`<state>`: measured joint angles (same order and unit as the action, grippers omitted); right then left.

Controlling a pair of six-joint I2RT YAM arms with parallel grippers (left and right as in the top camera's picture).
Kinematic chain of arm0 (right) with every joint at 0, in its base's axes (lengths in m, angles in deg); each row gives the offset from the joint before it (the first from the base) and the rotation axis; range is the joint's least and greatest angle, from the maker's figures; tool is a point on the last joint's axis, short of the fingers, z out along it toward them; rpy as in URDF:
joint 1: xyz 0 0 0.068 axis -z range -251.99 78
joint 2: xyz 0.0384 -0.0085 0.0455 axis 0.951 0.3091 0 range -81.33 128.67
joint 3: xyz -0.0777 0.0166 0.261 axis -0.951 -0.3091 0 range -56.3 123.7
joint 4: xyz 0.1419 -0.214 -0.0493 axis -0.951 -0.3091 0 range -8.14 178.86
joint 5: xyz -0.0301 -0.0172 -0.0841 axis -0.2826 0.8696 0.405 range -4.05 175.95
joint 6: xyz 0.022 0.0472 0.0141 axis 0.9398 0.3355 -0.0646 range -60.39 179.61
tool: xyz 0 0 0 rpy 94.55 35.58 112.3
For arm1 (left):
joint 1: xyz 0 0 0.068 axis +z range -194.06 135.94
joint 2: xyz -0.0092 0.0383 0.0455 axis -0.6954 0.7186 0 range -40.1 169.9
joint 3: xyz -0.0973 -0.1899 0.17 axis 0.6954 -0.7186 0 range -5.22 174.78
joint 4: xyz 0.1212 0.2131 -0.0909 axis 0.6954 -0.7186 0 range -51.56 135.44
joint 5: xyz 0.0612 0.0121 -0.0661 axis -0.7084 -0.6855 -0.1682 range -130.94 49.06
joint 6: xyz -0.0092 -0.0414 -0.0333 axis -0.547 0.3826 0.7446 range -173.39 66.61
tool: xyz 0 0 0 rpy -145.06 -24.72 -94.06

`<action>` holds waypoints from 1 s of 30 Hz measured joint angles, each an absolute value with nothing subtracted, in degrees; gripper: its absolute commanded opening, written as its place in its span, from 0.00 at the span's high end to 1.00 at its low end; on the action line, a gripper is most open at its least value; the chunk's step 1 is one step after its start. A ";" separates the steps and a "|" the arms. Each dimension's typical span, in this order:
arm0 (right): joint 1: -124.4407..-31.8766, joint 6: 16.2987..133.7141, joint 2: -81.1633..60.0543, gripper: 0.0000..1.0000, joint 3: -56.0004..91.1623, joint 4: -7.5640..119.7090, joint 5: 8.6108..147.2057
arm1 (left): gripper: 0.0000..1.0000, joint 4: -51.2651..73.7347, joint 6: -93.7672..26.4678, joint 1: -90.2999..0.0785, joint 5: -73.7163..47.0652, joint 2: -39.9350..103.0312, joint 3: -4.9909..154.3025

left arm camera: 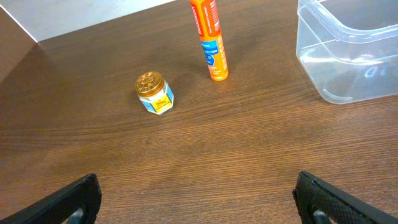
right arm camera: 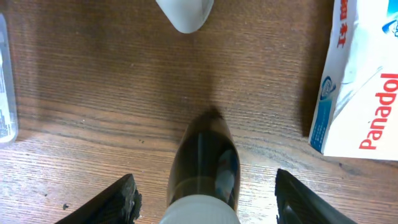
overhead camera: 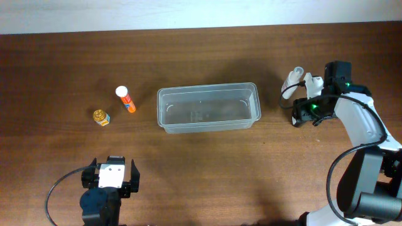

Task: Pack container
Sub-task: 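Lower the right gripper and close it around the dark brown bottle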

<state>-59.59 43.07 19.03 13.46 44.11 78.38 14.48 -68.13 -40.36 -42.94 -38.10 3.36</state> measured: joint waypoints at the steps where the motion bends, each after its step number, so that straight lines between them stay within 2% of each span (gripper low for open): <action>1: -59.59 43.10 19.09 0.39 13.46 44.13 78.29 | 0.00 14.48 -68.13 -40.38 -42.94 -38.10 3.36; 9: -59.59 43.10 20.71 0.44 13.46 44.17 78.05 | 0.00 14.48 -68.13 -40.38 -42.94 -38.10 3.36; 15: -59.59 42.85 21.08 0.62 13.46 44.72 77.88 | 0.00 14.48 -68.15 -40.38 -42.94 -38.10 3.36; 18: -59.59 43.12 21.08 0.65 13.46 45.11 77.83 | 0.00 14.48 -68.13 -40.36 -42.94 -38.10 3.36; 21: -59.59 43.16 21.08 0.78 13.46 45.22 77.79 | 0.00 14.48 -68.13 -40.38 -42.94 -38.10 3.36; 26: -59.59 43.10 21.08 0.84 13.57 45.22 77.59 | 0.00 14.48 -68.13 -40.38 -42.94 -38.10 3.36; 30: -59.59 43.20 21.08 0.85 13.68 45.00 77.44 | 0.00 14.48 -68.15 -40.36 -42.94 -38.10 3.36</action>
